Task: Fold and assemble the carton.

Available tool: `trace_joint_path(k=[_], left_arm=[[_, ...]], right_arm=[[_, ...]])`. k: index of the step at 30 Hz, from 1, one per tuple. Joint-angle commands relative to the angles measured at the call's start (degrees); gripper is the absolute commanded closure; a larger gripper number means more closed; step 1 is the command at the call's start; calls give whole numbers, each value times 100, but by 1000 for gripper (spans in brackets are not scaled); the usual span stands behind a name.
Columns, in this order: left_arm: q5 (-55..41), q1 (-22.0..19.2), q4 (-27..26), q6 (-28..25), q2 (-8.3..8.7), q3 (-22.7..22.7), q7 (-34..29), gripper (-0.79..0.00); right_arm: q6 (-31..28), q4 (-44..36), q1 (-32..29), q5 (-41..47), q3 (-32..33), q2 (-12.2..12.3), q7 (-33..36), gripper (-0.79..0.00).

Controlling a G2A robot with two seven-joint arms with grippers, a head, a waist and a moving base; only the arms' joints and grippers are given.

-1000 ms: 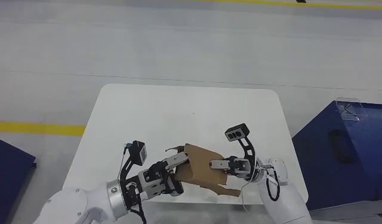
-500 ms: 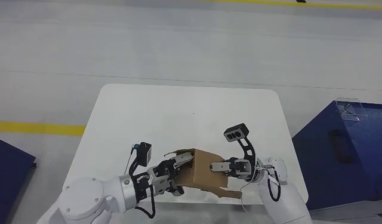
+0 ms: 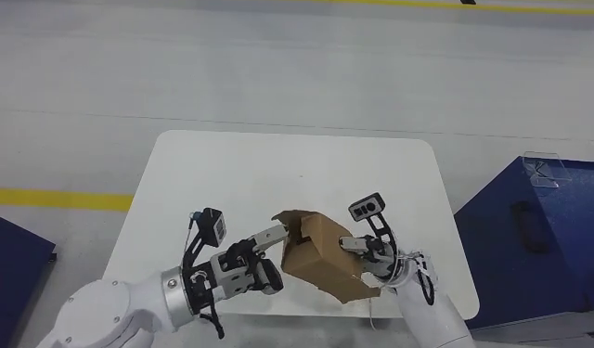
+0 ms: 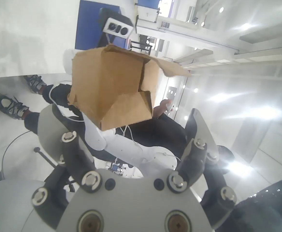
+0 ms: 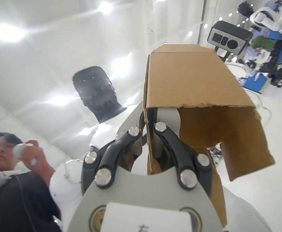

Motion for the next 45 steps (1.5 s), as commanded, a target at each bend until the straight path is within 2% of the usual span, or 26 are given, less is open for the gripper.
trace_joint_path(k=[1, 4, 8, 11, 17, 25, 35, 45], left_arm=[[-99, 169, -29, -129, 12, -319, 3, -785], [313, 274, 128, -120, 50, -627, 99, -785], [363, 50, 687, -18, 72, -520, -396, -785], [529, -157, 991, 50, 83, -425, -540, -785], [928, -351, 981, 370, 132, -43, -1194, -785], [1007, -341, 684, 289, 156, 253, -1638, -785], [1114, -316, 564, 415, 185, 435, -1736, -785], [1209, -662, 768, 868, 203, 837, -2016, -785]], right_arm=[[428, 53, -13, 288, -56, -10, -33, 0], [1300, 160, -50, 484, -200, -1, 33, 0], [2071, 286, -72, 682, -326, 6, 110, 0], [2377, 279, -93, 805, -356, 12, 186, 0], [2366, 120, -96, 624, -395, 35, 299, 0], [2303, 55, -98, 519, -457, 71, 299, 0], [2248, 73, -63, 518, -552, 101, 299, 0], [2219, -18, -60, 501, -637, 147, 299, 0]])
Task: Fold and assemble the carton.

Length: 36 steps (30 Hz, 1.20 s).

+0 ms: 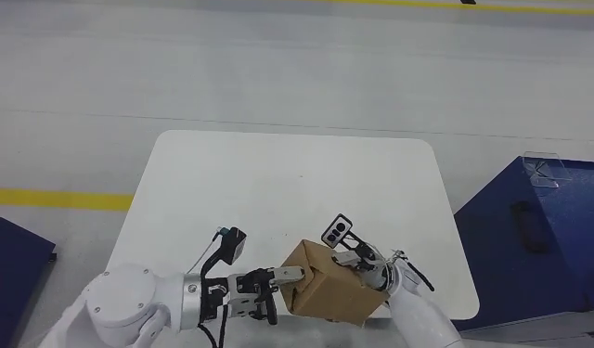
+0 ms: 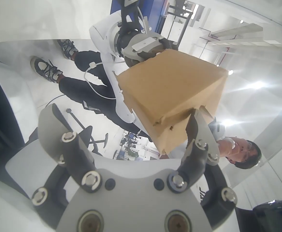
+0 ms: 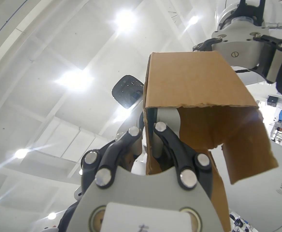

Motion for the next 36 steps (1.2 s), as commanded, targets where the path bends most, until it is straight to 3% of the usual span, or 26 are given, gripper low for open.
trace_joint_path(k=[1, 13, 20, 23, 33, 36], left_arm=[[31, -60, 39, 71, -2, 81, 19, -785], [4, -387, 238, 286, -27, 468, 171, -785], [-271, -121, 40, 159, 34, -31, 246, -785], [-97, 48, -95, 218, 115, -191, -155, -785], [-97, 48, -95, 218, 115, -191, -155, -785], [-97, 48, -95, 218, 115, -191, -155, -785]], right_arm=[[8, -31, -7, 12, -15, 9, 0, 0], [-6, -155, -45, 29, -91, 96, 0, 0], [-194, -111, -10, 49, 4, 119, 0, 0], [-194, -111, -10, 49, 4, 119, 0, 0], [-194, -111, -10, 49, 4, 119, 0, 0], [-184, -230, 84, 48, 260, 148, -554, 0]])
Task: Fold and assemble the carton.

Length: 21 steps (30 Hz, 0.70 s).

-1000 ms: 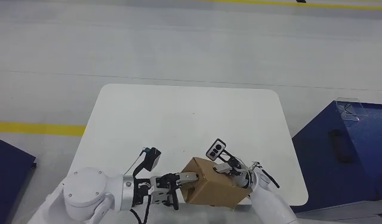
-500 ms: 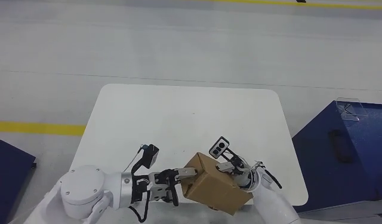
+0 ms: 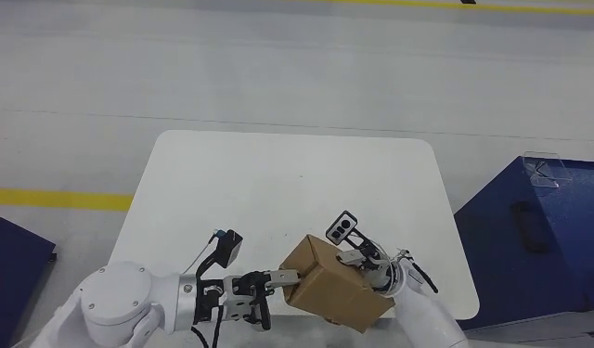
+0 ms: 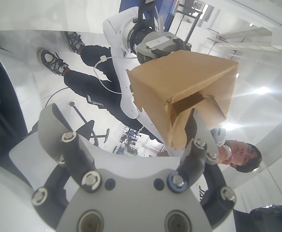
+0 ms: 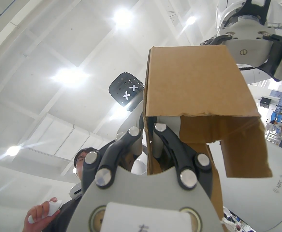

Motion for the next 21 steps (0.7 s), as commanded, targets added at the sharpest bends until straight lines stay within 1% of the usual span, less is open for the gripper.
trace_joint_path(k=[1, 4, 6, 7, 11, 13, 14, 16, 18, 19, 20, 21], left_arm=[[0, 0, 0, 0, 0, 0, 0, -785], [0, 0, 0, 0, 0, 0, 0, -785], [-212, 77, -19, -184, -11, -96, 112, -785], [-312, 124, -21, -254, -12, -230, 257, -785], [-510, 483, -299, -403, 1, -716, 768, -785], [-660, 684, -422, -313, 7, -880, 908, -785], [-796, 747, -439, -277, 7, -955, 920, -785], [-1011, 817, -437, -158, 15, -1011, 784, -785], [-923, 769, -407, 206, 42, -837, 585, -785], [-850, 718, -373, 295, 48, -740, 544, -785], [-850, 718, -373, 295, 48, -740, 544, -785], [-850, 718, -373, 295, 48, -740, 544, -785]], right_arm=[[96, 4, 53, -33, 198, 32, -408, 0], [210, 68, 57, -115, 340, 68, -551, 0], [214, 160, 31, -207, 350, 79, -581, 0], [213, 210, 21, -229, 340, 79, -597, 0], [183, 343, 30, -285, 267, 70, -565, 0], [155, 374, 29, -289, 253, 66, -603, 0], [251, 399, 6, -160, 242, 58, -694, 0], [536, 394, -41, 128, 252, 44, -1173, 0], [879, 311, -143, 524, 321, 28, -2252, 0], [995, 113, -200, 645, 365, 28, -2672, 0], [1033, -24, -316, 821, 450, 29, -3187, 0], [1098, -213, -430, 1021, 528, 28, -3857, 0]])
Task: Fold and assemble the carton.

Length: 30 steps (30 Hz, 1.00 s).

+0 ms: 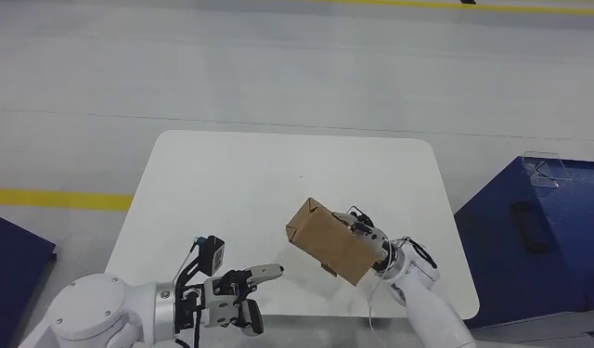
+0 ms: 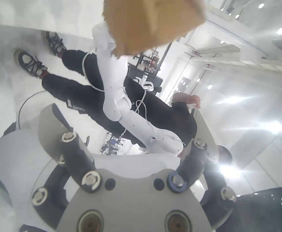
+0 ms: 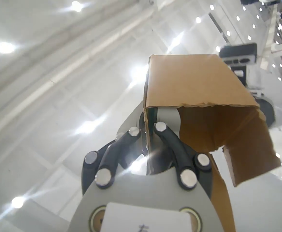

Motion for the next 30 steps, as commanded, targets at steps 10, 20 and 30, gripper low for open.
trace_joint_path(k=[10, 20, 30], left_arm=[[-6, 2, -1, -20, -1, -22, 9, -785], [-6, 2, -1, -20, -1, -22, 9, -785], [-6, 2, -1, -20, -1, -22, 9, -785]], right_arm=[[822, -2921, -1449, 2245, 855, 72, -7191, 0], [-2139, -4180, -1081, 5270, 1067, 11, -12014, 0], [-3098, -2877, -144, 4688, 79, -89, -12391, 0]])
